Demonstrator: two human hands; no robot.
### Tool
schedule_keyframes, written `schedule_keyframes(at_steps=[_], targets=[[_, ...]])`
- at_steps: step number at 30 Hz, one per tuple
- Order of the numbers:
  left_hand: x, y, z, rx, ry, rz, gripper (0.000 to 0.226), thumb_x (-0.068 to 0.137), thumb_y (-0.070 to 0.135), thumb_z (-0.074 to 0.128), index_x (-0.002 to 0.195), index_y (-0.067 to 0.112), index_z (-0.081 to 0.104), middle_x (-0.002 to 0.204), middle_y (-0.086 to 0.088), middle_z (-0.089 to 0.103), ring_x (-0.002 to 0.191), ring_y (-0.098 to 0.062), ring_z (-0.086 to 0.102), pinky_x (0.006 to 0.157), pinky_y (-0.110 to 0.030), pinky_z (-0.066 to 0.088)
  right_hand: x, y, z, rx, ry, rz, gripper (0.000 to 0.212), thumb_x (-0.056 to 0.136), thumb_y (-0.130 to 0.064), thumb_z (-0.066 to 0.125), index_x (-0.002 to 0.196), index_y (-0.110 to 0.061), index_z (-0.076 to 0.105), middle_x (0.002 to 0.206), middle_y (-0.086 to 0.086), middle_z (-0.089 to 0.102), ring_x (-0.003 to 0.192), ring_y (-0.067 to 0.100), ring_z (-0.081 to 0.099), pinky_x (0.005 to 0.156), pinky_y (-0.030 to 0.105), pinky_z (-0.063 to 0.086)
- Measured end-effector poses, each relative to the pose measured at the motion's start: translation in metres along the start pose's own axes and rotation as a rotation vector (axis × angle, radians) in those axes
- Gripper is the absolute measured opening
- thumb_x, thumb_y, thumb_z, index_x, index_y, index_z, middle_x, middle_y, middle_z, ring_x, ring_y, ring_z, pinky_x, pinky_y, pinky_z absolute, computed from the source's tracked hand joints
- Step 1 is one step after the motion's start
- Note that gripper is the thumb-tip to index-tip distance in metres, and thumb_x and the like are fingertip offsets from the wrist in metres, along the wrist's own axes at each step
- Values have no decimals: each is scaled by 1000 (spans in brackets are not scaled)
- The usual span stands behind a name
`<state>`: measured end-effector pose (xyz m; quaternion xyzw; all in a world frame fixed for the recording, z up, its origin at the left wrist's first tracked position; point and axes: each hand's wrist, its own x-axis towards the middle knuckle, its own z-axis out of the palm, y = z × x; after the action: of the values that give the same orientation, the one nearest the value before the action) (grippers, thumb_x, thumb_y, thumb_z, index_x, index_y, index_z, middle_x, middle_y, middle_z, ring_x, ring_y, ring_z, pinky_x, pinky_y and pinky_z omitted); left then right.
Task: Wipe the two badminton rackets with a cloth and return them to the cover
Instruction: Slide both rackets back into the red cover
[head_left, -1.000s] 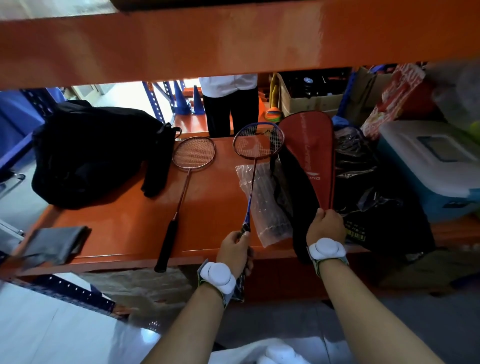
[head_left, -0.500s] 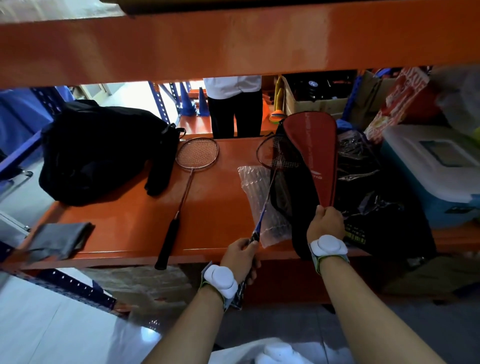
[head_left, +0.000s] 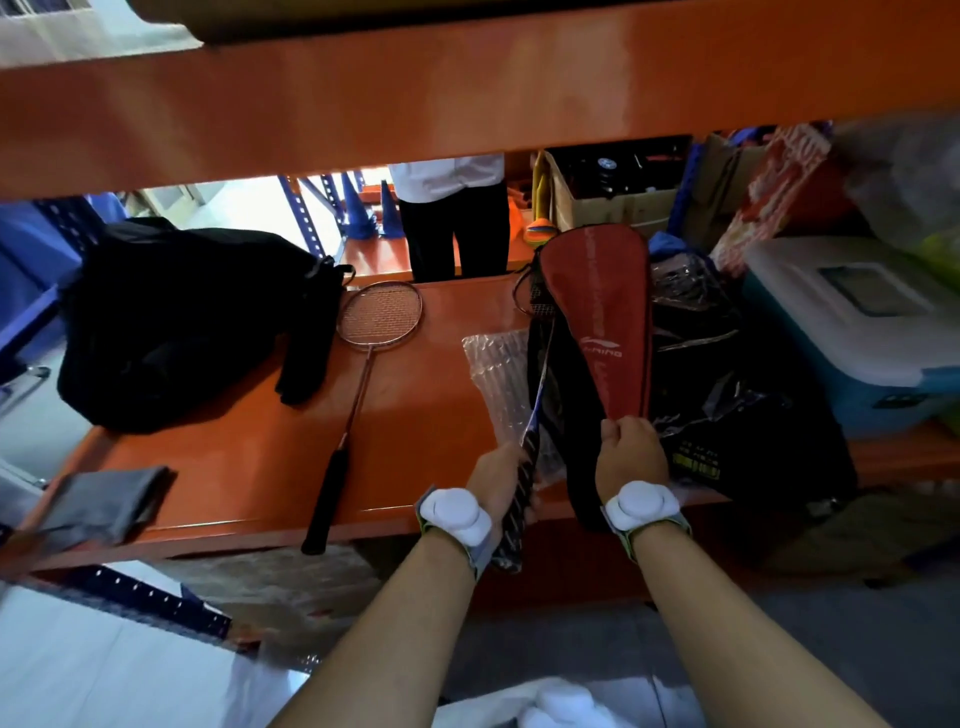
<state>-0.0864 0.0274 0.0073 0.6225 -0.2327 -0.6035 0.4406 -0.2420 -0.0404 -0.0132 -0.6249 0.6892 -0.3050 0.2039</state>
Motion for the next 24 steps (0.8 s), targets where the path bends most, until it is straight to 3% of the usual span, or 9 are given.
schedule_keyframes(at_steps=[5,10,12,14,16,18,21,22,24], targets=[[13,29,24,-246,-98,-144,17,100,11,39,98,-1,51,77,-12,56,55,-23,54,46,-28,42,-4,1,-4,-20,-65,-47,32,101,-27,44,89,1,55,103,21,54,91,39,54,69,36,32],[33,28,47,-62,-14,-39,19,102,5,45,113,-4,57,96,-24,62,69,-31,60,60,-40,50,-2,-3,-11,45,-124,-39,31,100,-26,47,83,-2,53,100,20,54,90,36,54,70,35,33],[43,24,48,195,58,66,18,99,8,52,100,-3,66,96,-26,64,75,-32,58,68,-44,51,1,-6,-15,62,-149,-39,29,99,-27,48,77,-8,48,93,15,51,87,34,53,68,31,30],[48,21,49,407,63,128,24,97,16,57,76,10,67,85,-19,64,75,-28,56,69,-38,44,1,-8,-17,65,-176,-53,30,98,-28,49,75,-11,44,87,8,44,84,34,53,67,30,29],[52,22,50,488,72,174,38,93,19,60,55,21,57,66,-11,61,62,-25,53,62,-32,40,0,-10,-18,69,-181,-63,30,98,-28,50,74,-11,43,86,6,42,82,34,53,67,31,30],[56,25,50,568,94,208,43,92,21,61,50,22,53,52,-1,54,50,-21,46,53,-25,34,-3,-13,-20,74,-178,-74,30,98,-28,50,74,-11,44,86,8,43,83,34,53,68,33,32],[57,33,49,689,48,212,32,97,24,57,66,18,62,63,8,56,60,-20,53,55,-27,38,-5,-17,-20,77,-204,-97,30,97,-28,52,80,-4,53,93,15,52,85,34,54,71,37,37],[58,32,52,693,21,199,26,98,22,53,77,14,66,71,6,60,71,-24,57,62,-31,41,-6,-17,-21,81,-205,-95,30,97,-28,53,82,-2,54,95,16,53,85,34,54,73,38,38],[60,27,56,772,39,222,25,101,18,47,110,6,67,107,-10,69,105,-32,62,76,-30,37,-9,-19,-21,89,-209,-92,29,96,-27,54,82,-2,54,96,17,52,85,34,54,73,40,39]])
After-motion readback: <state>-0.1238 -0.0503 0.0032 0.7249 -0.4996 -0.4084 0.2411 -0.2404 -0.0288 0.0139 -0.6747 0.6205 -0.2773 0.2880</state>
